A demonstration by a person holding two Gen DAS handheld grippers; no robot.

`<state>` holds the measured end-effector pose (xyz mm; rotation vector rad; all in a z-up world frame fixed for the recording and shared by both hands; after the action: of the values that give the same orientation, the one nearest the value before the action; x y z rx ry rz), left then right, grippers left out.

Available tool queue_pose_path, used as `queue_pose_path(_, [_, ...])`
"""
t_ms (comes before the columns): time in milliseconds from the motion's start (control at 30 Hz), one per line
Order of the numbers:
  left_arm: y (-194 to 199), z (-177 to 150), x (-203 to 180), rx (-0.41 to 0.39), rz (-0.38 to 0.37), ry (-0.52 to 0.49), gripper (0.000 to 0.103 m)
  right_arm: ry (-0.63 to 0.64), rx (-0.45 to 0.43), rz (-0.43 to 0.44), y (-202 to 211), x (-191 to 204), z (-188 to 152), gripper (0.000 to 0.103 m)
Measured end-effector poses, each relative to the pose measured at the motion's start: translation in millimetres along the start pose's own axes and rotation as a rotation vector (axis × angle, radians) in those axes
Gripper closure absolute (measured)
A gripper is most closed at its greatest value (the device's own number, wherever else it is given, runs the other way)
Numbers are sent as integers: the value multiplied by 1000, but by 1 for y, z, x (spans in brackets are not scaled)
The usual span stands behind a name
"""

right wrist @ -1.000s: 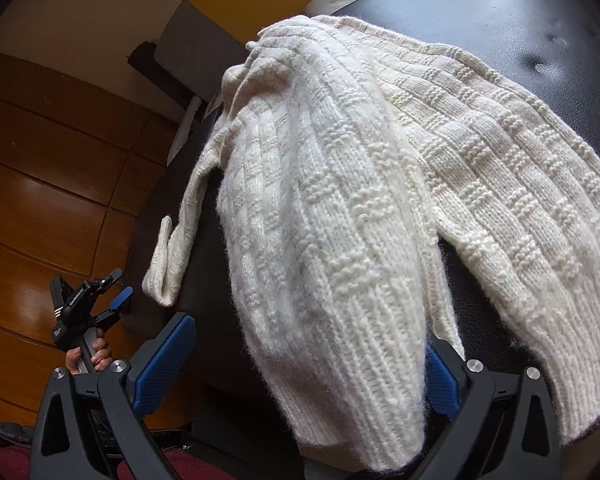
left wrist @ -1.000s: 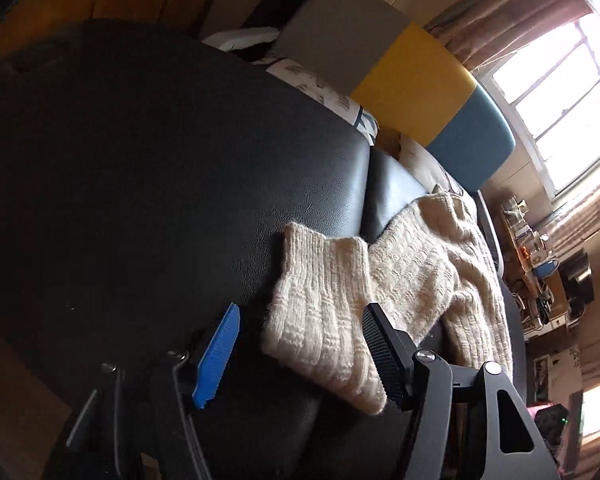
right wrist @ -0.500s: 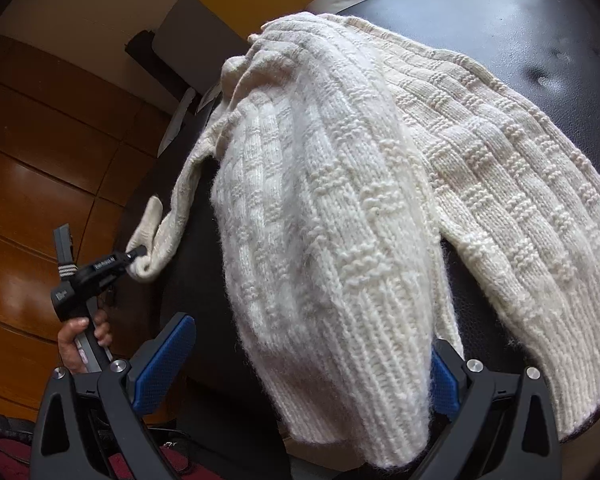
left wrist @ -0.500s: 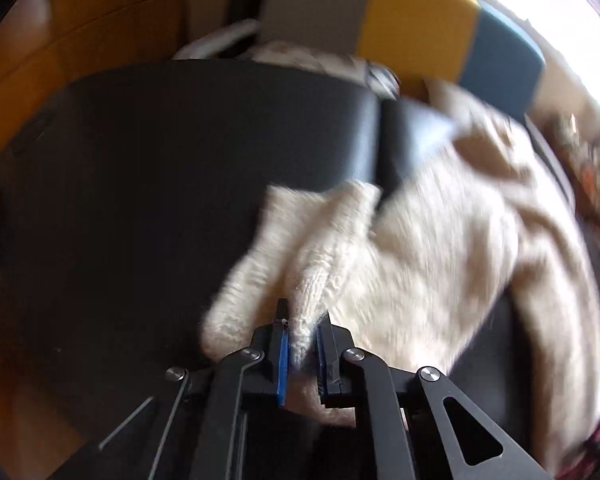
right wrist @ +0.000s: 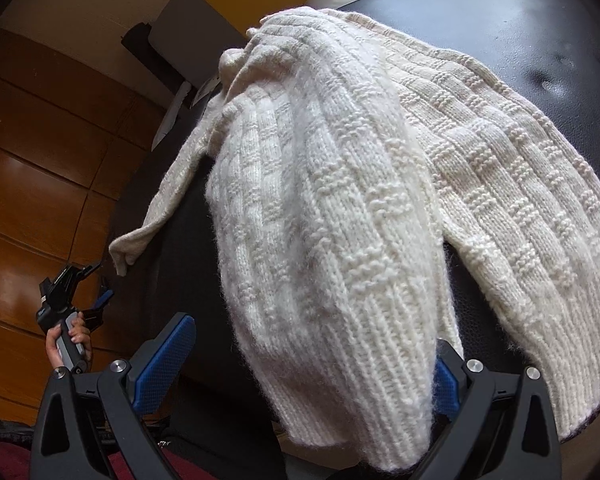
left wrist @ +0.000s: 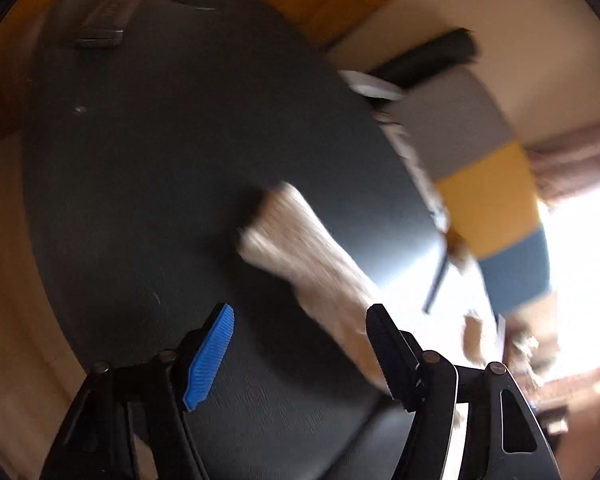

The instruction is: Fold clothes

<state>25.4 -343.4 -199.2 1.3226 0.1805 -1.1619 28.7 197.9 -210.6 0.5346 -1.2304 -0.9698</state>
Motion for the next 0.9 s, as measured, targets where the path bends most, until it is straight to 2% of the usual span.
queue_pose_path(200, [-8,-49,-87,162,-175,-301,34,20,-8,-27,-2,4,-1,0])
queue_pose_path(267, [-11,-52,-121,178,-234,-362,34,23,-8,-34,-4,5,-2,0])
queue_pose_path(367, [-21,-54,-161,160,-244,-421,34,25,-3,-43,-6,8,-1,0])
queue_pose_path(467, [-46,-53,-180,173,-144,-517,34,21,-3,-46,-4,10,2,0])
queue_pose_path(567, [-78,-52,-187,160,3,-667,34,35,-35,-27,8,15,6,0])
queue_pose_path(633, [-114,-45,-174,182,135,-698,37,34,-81,4,23,14,12,0])
queue_pose_path(733, [-161,-35,-128,235,302,-674,40,0,-109,12,35,4,20,0])
queue_pose_path(767, [-173,-31,-116,232,343,-674,36,-29,-97,2,34,-6,20,0])
queue_pose_path(800, [-172,-24,-115,196,330,-675,36,-63,-72,4,33,-17,18,0])
queue_pose_path(833, [-169,-19,-115,204,329,-646,36,-89,-43,23,26,-20,16,0])
queue_pose_path(900, [-161,-11,-118,214,308,-585,54,-108,-20,47,16,-22,12,0])
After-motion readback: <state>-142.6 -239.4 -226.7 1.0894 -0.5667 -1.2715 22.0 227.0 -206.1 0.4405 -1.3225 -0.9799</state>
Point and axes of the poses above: each gripper's, at about its wrist camera, not at the fingertips, and y roughly against the way its jaws point, x to its left, z to its top, the point moved 6 cm from there along -y, roughly the way its jaws point, and after that the axes turned 4 degrees about -z, right-handed, at the moved point
